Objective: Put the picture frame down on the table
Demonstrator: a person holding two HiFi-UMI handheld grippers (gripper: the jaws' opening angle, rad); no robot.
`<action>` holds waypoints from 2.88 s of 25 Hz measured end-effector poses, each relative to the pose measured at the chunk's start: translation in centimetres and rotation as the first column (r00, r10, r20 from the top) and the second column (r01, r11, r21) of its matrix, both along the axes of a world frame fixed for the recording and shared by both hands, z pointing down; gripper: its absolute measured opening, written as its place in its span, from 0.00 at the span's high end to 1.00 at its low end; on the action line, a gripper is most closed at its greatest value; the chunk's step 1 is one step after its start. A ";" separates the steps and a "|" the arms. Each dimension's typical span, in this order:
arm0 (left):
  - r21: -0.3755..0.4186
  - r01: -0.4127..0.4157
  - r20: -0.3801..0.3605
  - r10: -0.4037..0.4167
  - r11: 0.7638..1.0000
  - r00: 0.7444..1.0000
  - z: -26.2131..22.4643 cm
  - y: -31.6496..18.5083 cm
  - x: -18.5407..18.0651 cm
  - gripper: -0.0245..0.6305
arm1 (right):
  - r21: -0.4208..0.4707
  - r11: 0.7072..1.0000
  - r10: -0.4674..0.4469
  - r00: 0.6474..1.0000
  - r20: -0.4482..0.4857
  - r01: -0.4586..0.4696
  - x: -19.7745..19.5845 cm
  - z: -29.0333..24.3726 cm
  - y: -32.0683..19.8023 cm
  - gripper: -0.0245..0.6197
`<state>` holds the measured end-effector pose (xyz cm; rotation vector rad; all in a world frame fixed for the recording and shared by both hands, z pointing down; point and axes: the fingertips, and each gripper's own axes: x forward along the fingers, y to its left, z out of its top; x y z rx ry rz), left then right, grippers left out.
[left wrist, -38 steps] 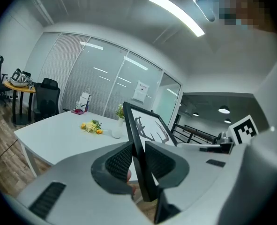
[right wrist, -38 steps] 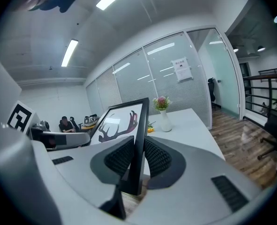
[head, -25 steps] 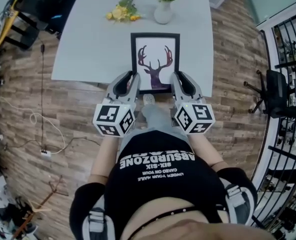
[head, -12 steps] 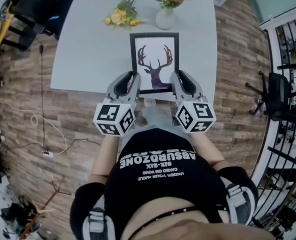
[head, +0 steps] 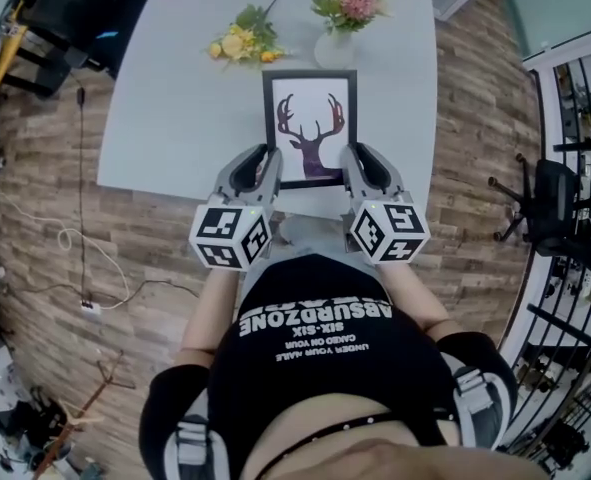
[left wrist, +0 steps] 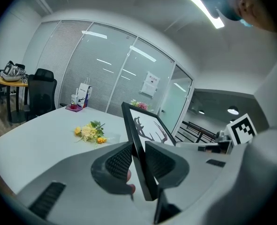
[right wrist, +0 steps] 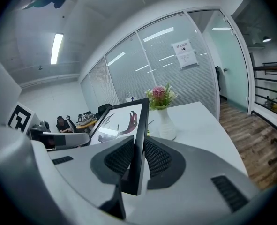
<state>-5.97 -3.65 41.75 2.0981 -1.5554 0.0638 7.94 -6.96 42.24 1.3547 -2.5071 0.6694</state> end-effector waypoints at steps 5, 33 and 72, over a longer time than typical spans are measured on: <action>-0.019 0.008 -0.007 -0.008 1.000 1.000 1.0 -1.8 0.1 0.81 | -0.014 1.000 -0.014 1.000 -0.013 0.013 0.0 0.8 -2.0 0.83; -0.132 0.022 0.002 -0.021 0.991 1.000 5.2 -5.1 -1.4 0.81 | -0.103 0.993 -0.059 0.997 -0.046 0.054 -1.6 4.7 -5.5 0.83; -0.327 0.018 0.023 -0.011 0.945 1.000 13.0 -7.0 -1.7 0.81 | -0.221 0.973 -0.099 0.987 -0.126 0.070 -2.3 11.6 -7.8 0.83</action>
